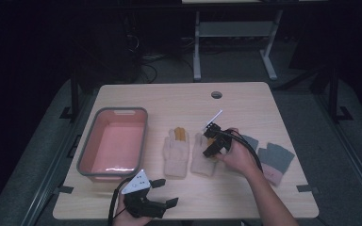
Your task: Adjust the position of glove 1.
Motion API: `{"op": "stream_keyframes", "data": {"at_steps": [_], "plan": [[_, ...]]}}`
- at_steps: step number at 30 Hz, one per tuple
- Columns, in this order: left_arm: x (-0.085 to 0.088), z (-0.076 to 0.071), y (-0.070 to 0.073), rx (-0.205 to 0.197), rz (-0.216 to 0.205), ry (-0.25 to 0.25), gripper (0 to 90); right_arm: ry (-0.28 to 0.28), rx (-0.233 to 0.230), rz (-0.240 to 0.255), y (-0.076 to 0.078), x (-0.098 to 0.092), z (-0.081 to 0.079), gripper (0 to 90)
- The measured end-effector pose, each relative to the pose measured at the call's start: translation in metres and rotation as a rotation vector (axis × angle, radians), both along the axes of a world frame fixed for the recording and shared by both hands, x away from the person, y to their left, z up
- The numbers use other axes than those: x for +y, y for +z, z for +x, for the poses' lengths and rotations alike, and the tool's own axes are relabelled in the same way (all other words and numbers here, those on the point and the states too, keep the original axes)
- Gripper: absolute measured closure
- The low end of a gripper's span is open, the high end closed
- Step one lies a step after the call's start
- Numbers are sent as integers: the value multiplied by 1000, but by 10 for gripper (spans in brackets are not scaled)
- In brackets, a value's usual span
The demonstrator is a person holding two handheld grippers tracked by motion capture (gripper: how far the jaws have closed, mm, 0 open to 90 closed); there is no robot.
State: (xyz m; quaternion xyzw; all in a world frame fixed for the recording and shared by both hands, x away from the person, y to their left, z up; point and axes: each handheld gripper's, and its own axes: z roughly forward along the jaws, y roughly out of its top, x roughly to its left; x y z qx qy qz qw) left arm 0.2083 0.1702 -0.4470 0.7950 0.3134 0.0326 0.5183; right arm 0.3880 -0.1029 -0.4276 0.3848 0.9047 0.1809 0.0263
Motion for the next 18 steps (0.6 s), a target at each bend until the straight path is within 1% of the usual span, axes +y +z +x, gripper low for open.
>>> {"op": "stream_keyframes", "data": {"at_steps": [3,5,8,12,15,18], "plan": [[0,0,0,-1,-2,2,180,0,-1,-9,-2,0,1,516],[0,0,0,-1,-1,2,180,-2,-2,-27,-4,1,1,530],[0,0,0,1,-1,0,180,2,-1,-28,-3,2,1,538],[0,0,0,1,-2,1,180,4,7,-25,-4,0,2,576],[0,0,0,0,0,1,180,5,1,-30,-4,1,2,605],[0,0,0,-1,1,1,180,8,1,-33,-3,1,1,613]]}}
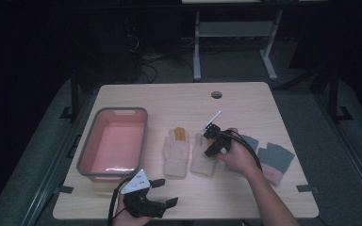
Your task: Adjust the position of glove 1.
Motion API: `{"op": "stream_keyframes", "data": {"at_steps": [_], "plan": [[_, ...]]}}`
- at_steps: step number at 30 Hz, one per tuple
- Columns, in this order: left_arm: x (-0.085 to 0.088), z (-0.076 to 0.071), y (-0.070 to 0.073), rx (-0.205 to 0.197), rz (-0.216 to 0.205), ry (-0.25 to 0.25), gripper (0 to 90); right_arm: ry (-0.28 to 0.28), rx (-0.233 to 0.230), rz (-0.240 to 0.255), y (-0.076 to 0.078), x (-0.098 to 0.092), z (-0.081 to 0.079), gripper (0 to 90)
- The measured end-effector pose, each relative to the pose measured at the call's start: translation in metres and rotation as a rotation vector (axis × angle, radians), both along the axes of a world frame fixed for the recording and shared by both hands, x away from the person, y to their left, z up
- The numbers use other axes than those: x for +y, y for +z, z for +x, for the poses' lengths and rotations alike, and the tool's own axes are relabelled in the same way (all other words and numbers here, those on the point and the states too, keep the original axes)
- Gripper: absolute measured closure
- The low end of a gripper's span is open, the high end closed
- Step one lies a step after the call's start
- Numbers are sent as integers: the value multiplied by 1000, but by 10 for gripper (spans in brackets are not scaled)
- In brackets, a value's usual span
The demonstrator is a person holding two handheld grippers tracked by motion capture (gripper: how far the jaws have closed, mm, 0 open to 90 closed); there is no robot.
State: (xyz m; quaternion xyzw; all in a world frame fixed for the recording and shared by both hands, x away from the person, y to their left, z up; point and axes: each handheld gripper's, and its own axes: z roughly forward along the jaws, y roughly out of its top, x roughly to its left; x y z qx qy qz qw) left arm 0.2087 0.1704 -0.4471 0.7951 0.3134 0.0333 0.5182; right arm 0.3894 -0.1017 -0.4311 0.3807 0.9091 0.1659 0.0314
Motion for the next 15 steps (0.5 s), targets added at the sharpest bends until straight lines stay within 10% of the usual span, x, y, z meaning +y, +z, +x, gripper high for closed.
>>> {"op": "stream_keyframes", "data": {"at_steps": [15], "plan": [[1,0,0,5,-3,10,180,29,-8,0,14,-5,-6,670]]}}
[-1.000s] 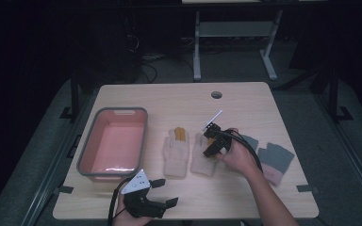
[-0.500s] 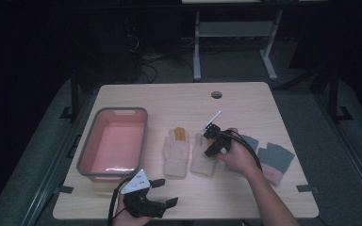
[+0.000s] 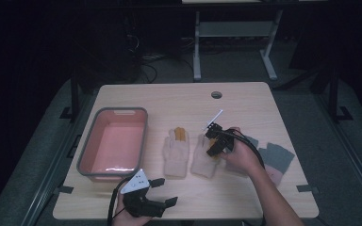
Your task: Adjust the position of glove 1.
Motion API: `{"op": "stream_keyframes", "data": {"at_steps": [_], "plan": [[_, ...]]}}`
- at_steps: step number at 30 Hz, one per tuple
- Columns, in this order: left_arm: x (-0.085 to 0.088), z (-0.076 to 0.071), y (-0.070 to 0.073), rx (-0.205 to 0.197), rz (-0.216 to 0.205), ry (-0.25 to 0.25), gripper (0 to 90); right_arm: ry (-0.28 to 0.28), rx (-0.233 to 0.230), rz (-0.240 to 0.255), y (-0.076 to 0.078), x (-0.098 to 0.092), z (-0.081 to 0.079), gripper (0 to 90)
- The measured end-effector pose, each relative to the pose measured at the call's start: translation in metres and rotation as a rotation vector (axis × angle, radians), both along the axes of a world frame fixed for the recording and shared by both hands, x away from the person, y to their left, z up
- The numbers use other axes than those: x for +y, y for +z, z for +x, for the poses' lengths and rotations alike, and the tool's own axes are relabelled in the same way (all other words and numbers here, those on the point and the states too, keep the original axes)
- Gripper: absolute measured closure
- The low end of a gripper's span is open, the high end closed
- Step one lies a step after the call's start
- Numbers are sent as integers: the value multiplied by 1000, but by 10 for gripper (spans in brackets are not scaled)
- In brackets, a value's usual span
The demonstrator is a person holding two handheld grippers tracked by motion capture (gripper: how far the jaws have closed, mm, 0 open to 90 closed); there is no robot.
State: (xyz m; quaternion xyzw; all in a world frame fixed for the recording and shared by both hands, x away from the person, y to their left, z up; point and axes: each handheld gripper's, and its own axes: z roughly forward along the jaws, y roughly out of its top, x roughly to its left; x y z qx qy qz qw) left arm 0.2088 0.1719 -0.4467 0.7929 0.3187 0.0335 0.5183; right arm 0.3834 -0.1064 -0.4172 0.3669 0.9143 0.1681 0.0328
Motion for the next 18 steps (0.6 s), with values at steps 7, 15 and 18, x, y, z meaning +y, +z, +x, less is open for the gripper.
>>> {"op": "stream_keyframes", "data": {"at_steps": [7,15,18], "plan": [[0,0,0,-6,-2,-3,180,20,-35,-4,17,2,-3,672],[1,0,1,-1,-8,4,180,56,-73,-5,40,9,-8,676],[1,-1,1,-3,-5,3,180,70,-86,11,50,13,-9,676]]}}
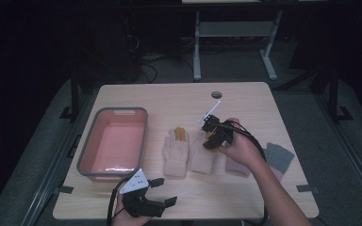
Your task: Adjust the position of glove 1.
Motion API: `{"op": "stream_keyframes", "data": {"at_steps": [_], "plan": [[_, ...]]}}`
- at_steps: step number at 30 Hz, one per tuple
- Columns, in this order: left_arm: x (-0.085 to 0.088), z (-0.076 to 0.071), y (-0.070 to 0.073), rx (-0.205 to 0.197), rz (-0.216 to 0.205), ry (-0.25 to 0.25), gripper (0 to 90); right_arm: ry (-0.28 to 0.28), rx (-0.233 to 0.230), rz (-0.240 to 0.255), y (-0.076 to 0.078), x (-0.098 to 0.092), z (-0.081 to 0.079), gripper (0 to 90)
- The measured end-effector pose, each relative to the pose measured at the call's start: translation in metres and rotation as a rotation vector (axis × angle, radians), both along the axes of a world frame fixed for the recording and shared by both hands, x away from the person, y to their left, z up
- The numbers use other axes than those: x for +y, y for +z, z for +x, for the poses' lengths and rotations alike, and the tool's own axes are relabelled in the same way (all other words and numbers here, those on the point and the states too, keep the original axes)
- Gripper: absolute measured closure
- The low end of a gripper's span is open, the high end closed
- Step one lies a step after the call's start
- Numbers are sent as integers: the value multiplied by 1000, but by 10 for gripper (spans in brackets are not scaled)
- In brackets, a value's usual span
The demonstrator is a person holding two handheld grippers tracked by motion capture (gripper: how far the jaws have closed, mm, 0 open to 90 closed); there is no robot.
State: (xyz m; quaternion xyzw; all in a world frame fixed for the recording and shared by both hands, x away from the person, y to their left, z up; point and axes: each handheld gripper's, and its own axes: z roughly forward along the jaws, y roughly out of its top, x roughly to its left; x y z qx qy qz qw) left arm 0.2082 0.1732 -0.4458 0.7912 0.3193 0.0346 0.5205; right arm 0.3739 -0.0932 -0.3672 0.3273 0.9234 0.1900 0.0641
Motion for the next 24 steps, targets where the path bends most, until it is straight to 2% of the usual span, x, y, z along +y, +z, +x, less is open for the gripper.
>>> {"op": "stream_keyframes", "data": {"at_steps": [4,9,14,22,24], "plan": [[0,-1,0,7,-7,5,180,34,-16,-3,9,11,-1,676],[1,-1,1,1,-4,5,180,70,-21,3,14,25,0,676],[2,-1,1,3,-6,5,180,104,-31,-1,14,43,3,676],[1,-2,1,3,-17,12,180,160,-24,2,11,67,7,675],[3,-2,1,3,-7,7,180,179,-12,6,10,77,8,675]]}}
